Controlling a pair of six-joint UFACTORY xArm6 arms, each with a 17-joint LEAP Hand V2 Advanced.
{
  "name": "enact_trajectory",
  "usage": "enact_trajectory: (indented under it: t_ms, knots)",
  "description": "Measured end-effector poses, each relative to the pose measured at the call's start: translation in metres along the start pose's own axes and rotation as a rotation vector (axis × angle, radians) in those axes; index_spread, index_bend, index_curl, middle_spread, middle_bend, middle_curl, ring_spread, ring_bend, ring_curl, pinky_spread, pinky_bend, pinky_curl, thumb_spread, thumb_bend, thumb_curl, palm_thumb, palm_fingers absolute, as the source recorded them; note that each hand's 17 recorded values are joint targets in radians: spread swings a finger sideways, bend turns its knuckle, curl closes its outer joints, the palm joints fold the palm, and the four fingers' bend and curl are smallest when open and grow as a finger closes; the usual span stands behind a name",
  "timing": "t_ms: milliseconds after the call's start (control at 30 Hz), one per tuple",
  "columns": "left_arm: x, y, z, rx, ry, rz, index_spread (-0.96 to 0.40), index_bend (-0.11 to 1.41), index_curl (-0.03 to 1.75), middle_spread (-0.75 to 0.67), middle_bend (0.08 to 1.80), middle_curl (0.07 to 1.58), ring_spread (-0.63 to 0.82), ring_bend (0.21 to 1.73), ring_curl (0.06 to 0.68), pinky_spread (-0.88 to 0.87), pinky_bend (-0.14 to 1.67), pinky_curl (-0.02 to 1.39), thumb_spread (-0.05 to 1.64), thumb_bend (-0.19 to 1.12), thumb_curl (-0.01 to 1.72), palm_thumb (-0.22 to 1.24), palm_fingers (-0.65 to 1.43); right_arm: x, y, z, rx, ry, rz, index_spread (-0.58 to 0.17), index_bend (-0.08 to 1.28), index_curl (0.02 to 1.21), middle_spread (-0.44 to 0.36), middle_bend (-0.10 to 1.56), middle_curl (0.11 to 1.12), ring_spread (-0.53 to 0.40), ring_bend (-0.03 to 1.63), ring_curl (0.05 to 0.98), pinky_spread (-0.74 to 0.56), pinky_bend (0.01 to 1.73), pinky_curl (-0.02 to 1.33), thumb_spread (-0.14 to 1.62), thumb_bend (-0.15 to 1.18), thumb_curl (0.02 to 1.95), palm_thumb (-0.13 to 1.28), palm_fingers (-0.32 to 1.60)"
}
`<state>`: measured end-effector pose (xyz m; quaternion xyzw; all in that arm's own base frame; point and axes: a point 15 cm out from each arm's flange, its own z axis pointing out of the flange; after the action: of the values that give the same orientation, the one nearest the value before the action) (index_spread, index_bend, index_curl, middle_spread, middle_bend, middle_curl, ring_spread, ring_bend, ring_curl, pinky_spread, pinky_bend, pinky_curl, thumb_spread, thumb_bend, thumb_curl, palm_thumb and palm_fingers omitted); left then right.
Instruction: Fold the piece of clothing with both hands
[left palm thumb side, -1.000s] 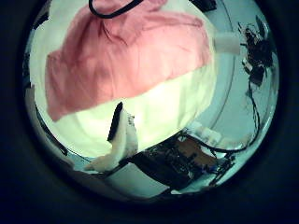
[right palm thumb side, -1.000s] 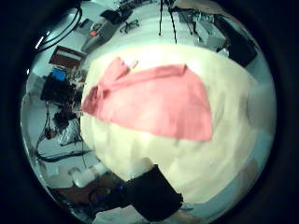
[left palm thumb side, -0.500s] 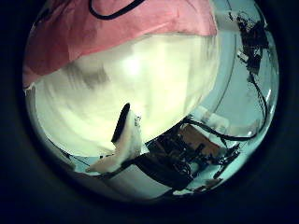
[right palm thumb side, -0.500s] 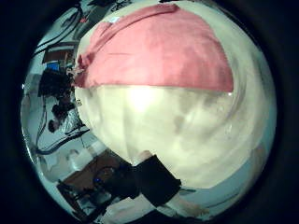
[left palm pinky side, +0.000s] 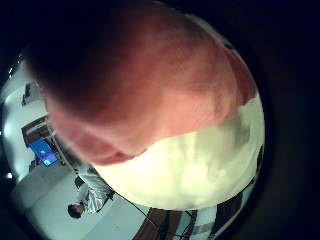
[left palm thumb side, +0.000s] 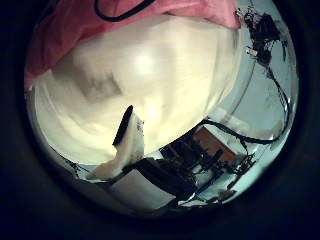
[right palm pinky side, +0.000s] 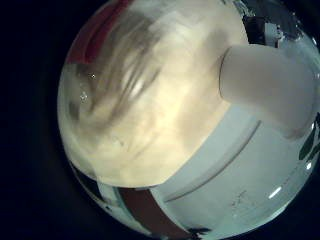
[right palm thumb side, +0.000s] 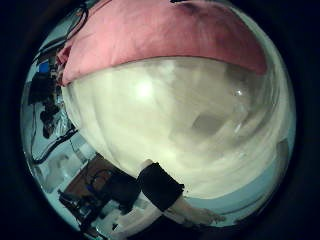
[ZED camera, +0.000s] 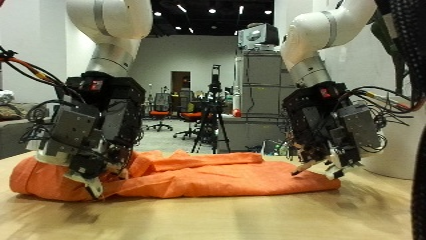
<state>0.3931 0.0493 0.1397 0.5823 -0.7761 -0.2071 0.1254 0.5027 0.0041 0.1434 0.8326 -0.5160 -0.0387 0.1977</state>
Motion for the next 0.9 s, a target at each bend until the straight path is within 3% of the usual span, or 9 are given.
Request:
enact_trajectory:
  t_ms: [167,600,767,900]
  knots:
    - [0.0,0.013,0.009,-0.077,-0.015,0.014,0.12,0.17,0.29,0.28,0.18,0.25,0.52,0.38,0.254,0.48,0.31,0.32,1.16,-0.02,0.34,0.47,-0.01,-0.006,0.006,0.002,-0.021,0.005,-0.014,-0.375,0.22,0.36,-0.07,0.23,0.34,0.185,0.17,0.182,0.3,0.18,0.27,1.16,0.04,0.29,0.28,0.16]
    - [0.006,0.033,0.005,-0.108,-0.027,0.036,0.12,0.17,0.3,0.26,0.18,0.27,0.52,0.39,0.25,0.47,0.29,0.32,1.15,-0.02,0.33,0.47,-0.01,-0.021,0.077,0.018,-0.092,0.026,-0.044,-0.361,0.23,0.38,-0.082,0.29,0.36,0.172,0.18,0.164,0.28,0.17,0.26,1.16,-0.02,0.29,0.32,0.2]
    - [0.01,0.041,-0.007,-0.085,-0.038,0.048,0.12,0.17,0.3,0.26,0.18,0.27,0.52,0.39,0.249,0.48,0.29,0.32,1.15,-0.02,0.33,0.47,-0.01,-0.021,0.103,0.006,-0.059,0.032,-0.055,-0.36,0.21,0.38,-0.118,0.3,0.36,0.163,0.18,0.167,0.27,0.18,0.25,1.17,-0.02,0.29,0.32,0.22]
    - [0.01,0.042,-0.021,-0.047,-0.045,0.045,0.12,0.17,0.31,0.26,0.18,0.27,0.51,0.4,0.248,0.48,0.29,0.32,1.15,-0.02,0.33,0.47,-0.01,-0.009,0.11,-0.007,-0.019,0.02,-0.042,-0.352,0.18,0.37,-0.075,0.27,0.35,0.159,0.2,0.175,0.27,0.2,0.26,1.19,-0.01,0.3,0.38,0.22]
